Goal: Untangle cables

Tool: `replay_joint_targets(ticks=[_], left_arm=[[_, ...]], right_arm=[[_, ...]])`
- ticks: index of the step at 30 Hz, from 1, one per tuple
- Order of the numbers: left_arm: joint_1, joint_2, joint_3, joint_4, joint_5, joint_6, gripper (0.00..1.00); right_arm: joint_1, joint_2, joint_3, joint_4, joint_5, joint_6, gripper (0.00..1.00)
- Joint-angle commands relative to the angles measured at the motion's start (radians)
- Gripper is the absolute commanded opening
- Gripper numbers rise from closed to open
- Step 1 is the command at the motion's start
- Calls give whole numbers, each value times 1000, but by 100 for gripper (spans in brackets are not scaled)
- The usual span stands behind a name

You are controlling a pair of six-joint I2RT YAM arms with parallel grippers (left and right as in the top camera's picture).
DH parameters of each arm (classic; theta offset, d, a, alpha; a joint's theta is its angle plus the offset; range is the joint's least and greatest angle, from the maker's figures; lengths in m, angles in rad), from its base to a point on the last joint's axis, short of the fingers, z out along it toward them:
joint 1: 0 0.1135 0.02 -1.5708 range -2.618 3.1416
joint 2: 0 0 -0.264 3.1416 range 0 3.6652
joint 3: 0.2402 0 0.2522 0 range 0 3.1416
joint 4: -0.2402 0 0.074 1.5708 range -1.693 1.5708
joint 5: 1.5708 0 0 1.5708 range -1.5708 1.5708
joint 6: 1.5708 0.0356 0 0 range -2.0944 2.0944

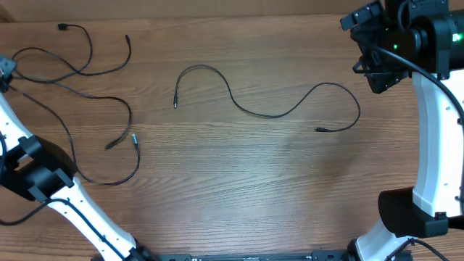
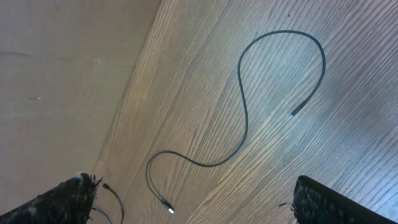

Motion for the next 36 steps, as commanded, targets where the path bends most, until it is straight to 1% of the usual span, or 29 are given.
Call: replay_joint_targets(ticks=[1,2,4,5,6,7,9,12,13,15,17,18,19,20,21,24,26,27,29,33,34,36], left_arm=[[57,74,-3,-13,-34,19,8],[66,87,-3,-20,-34,19,15],[83,115,-3,-46,-33,19,37],[89,122,-3,-61,-33,19,45],[96,132,-3,-77,-33,19,51],[103,140,-3,-93,-31,19,54],[112,143,-3,-119,-18,19,54],[119,134,0,-151,11,20,49],[119,125,0,-164,34,27,49],[119,109,1,-204,141,79,50],[119,105,0,-255,249,94,50],[116,105,0,-293,299,93,52],[107,109,-9,-354,343,95,59],[102,111,-14,-383,343,95,68],[95,111,-26,-402,332,102,68],[69,111,-76,-405,329,153,69],[51,111,-114,-386,339,183,63],[42,111,-132,-377,362,225,63],[18,111,-164,-355,439,328,64],[-43,111,-205,-306,560,478,68],[-60,111,-208,-296,570,499,69],[-97,111,-208,-267,570,502,68]], right_arm=[[1,-33,3,2,13,-12,100],[1,-33,3,2,13,-12,100],[1,-33,3,2,13,-12,100],[1,-33,3,2,13,-12,100],[1,-33,3,2,13,-12,100],[1,-33,3,2,13,-12,100],[1,-33,3,2,13,-20,100],[1,-33,3,2,12,-49,100],[1,-33,3,2,9,-58,100],[1,-33,3,2,-2,-82,100],[1,-33,3,2,-11,-106,100],[1,-33,3,2,-11,-110,100],[1,-33,3,2,-17,-128,100],[1,-33,3,2,-18,-132,100],[1,-33,3,2,-18,-140,100],[1,-33,3,2,-24,-151,100],[1,-33,3,2,-40,-154,100],[1,-33,3,2,-45,-155,100],[1,-33,3,2,-56,-162,100],[1,-33,3,2,-59,-181,100],[1,-33,3,2,-59,-181,100],[2,-33,3,2,-59,-180,100]])
